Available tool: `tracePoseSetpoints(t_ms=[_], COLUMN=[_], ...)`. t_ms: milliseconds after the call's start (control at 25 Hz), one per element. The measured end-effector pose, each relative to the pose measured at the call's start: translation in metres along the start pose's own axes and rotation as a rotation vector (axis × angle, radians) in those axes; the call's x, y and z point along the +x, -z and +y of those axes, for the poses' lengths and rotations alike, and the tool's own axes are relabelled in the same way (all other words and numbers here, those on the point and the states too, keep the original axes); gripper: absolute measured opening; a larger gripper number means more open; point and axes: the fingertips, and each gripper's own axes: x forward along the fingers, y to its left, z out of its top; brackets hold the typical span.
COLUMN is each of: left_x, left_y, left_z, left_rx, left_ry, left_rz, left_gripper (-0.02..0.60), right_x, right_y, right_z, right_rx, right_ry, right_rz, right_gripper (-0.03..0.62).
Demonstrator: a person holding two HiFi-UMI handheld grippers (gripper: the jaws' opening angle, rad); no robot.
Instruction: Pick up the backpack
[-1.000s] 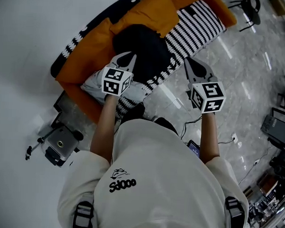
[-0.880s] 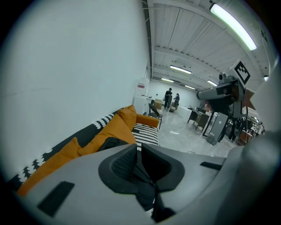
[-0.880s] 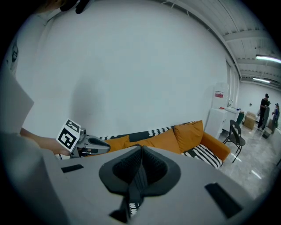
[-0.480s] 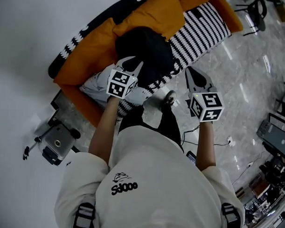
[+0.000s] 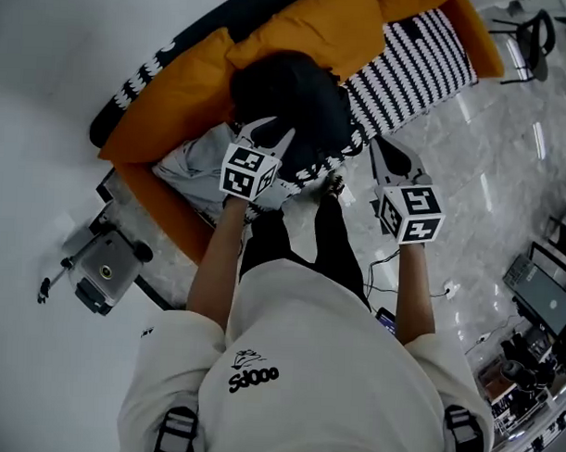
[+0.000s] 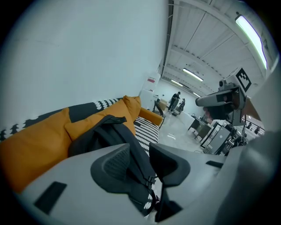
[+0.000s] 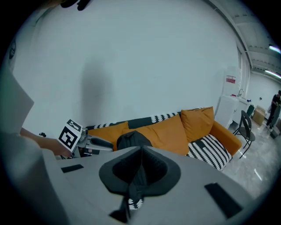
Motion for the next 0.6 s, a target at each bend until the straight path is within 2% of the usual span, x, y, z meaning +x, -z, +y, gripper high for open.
tracePoseSetpoints(t_ms=[320, 600], left_x=[0.043, 0.072], left_y=[0.024, 0.037], left_z=[0.031, 0.051], left_rx=[-0.042, -0.078], left_ry=[-0.005, 0.014], left_rz=[0.036, 0.047], left_gripper=[0.164, 0.191], right_x=[0.046, 0.070], right_y=[0.016, 0.027], right_z=[-0.013, -0.024], right_rx=[-0.013, -0.016], right_ry=[-0.018, 0.019], right_rz=[0.052, 0.074], right_gripper=[0.034, 0.034])
